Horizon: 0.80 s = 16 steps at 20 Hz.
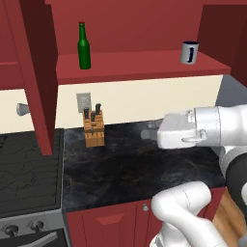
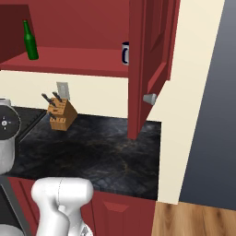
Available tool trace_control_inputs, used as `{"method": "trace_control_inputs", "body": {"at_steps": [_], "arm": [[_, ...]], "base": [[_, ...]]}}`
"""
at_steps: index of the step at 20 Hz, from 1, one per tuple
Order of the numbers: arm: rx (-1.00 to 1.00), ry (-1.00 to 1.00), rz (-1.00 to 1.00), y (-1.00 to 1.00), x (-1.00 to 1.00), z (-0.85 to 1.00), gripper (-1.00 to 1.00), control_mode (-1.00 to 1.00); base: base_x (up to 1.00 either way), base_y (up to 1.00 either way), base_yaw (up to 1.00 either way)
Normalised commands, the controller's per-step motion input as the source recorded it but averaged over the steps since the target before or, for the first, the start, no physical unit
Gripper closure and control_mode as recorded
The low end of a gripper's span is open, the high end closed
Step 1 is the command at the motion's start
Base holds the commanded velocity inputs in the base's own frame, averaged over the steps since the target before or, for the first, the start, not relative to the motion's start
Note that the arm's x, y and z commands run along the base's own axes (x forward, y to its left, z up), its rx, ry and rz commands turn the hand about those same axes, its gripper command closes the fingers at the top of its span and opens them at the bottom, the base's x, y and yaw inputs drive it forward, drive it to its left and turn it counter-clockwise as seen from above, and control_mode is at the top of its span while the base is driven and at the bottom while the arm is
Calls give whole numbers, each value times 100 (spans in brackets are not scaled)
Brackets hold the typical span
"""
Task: Open the cabinet directly in front. Then move the beer and the mug to the dining counter with the jar on it.
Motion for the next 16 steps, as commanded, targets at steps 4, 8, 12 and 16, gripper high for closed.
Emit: {"method": "trace_control_inputs", "body": {"at_steps": [4, 8, 12, 16], "arm": [[0, -14, -57, -50, 0, 0, -100, -100], [0, -9, -59, -56, -7, 0, -100, -100], [0, -6, -58, -62, -12, 0, -100, -100], [0, -9, -49, -53, -5, 0, -100, -100]], "base": [[0, 0, 0], [0, 0, 0], [0, 0, 0], [0, 0, 0]]}}
